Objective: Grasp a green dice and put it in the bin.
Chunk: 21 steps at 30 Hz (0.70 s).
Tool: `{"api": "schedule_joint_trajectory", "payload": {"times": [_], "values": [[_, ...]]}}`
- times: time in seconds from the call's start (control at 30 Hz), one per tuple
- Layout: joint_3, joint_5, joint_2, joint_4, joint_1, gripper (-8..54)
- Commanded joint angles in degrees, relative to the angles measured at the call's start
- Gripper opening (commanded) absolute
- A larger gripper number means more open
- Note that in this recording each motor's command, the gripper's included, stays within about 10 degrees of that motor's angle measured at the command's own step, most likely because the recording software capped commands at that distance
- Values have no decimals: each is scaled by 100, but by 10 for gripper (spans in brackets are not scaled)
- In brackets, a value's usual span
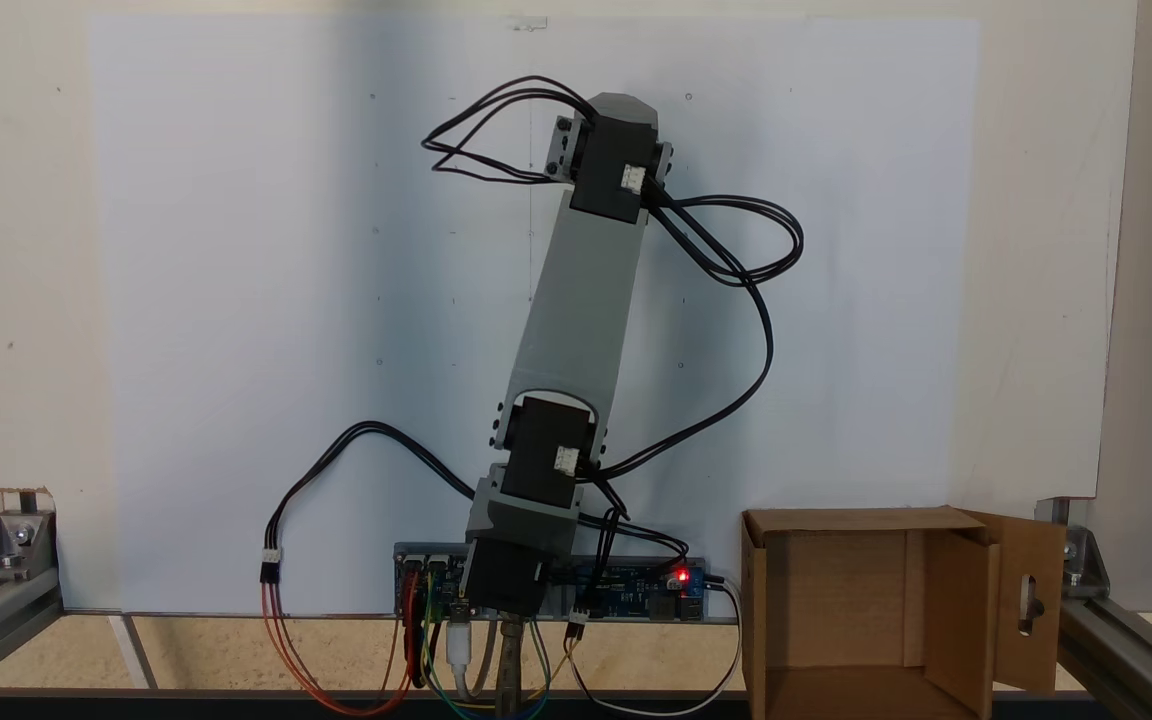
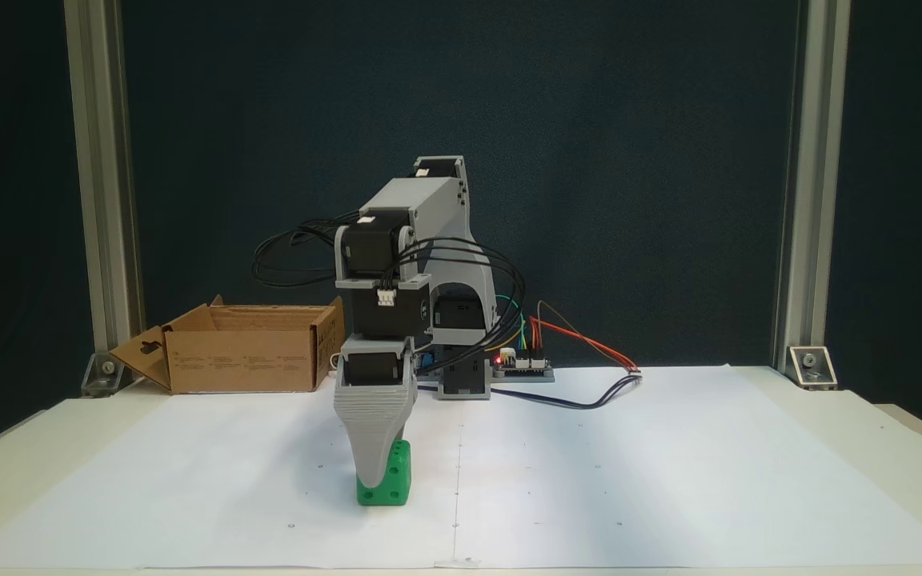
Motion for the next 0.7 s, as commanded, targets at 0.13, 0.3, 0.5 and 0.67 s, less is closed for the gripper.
{"api": "schedule_joint_trajectory", "payload": {"times": [0.13, 0.3, 0.5, 0.67], "values": [[35, -281, 0, -220, -44, 413], [149, -272, -44, -422, -62, 388], [167, -123, -44, -536, -53, 241], [167, 26, -44, -615, -18, 116]]}}
